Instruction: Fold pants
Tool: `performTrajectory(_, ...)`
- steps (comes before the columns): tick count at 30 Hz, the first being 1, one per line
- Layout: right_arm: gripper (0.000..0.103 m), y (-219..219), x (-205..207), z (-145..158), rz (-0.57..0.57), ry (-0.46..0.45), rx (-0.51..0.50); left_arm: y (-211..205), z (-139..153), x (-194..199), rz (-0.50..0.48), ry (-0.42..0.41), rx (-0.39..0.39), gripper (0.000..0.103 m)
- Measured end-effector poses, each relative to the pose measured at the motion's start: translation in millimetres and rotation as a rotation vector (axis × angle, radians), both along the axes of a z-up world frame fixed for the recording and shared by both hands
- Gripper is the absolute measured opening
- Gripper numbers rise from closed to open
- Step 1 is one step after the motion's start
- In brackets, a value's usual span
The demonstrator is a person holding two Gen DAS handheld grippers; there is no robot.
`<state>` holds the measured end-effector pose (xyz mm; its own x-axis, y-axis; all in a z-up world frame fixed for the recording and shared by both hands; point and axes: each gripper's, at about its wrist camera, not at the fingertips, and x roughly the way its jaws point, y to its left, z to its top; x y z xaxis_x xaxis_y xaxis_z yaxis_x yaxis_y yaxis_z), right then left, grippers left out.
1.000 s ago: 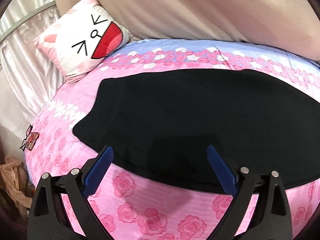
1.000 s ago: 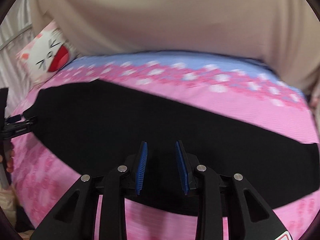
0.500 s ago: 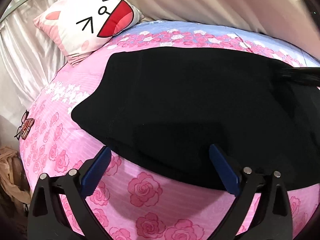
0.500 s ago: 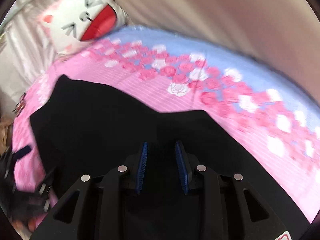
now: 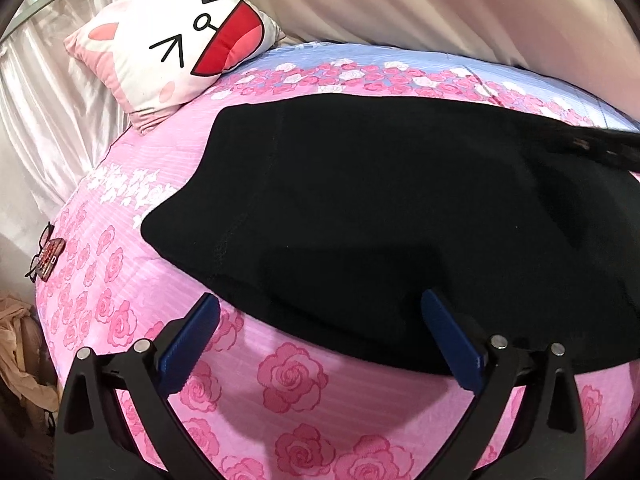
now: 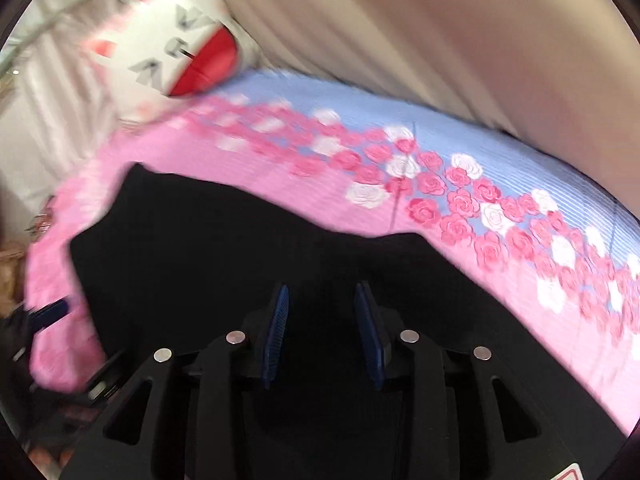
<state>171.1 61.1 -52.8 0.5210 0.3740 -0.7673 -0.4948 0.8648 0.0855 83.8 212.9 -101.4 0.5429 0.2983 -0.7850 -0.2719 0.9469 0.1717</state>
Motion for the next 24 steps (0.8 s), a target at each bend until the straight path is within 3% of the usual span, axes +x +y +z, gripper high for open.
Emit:
performTrajectory(1, 0.037, -6, -13, 1, -0.009, -0.013, 0.0, -1, 1, -1, 0.002, 0.0, 0.001, 0.098)
performTrajectory(3, 0.055, -24, -45, -5, -0.029, -0.023, -0.041, -3, 2, -1, 0.004, 0.004, 0.008, 0.098)
performTrajectory(6, 0.057, -50, -81, -34, -0.064, 0.002, -0.177, -10, 6, -2, -0.004, 0.004, 0.016, 0.098)
performTrajectory(10, 0.057, -100, -123, -22, -0.143, -0.038, -0.114, -28, 12, -4, -0.027, 0.0, 0.034, 0.098)
performTrajectory(14, 0.061, -165, -133, -36, -0.284, -0.013, -0.164, -55, 20, -8, -0.068, -0.007, 0.036, 0.098)
performTrajectory(16, 0.06, -202, -147, -34, -0.318, 0.011, -0.057, -75, 25, -12, -0.106, -0.012, 0.046, 0.098)
performTrajectory(18, 0.062, -238, -164, -25, -0.417, -0.021, -0.044, -94, 29, -17, -0.138, -0.027, 0.055, 0.098)
performTrajectory(24, 0.063, -404, -219, -7, -0.842, -0.11, -0.005, -155, 26, -27, -0.224, -0.02, 0.035, 0.098)
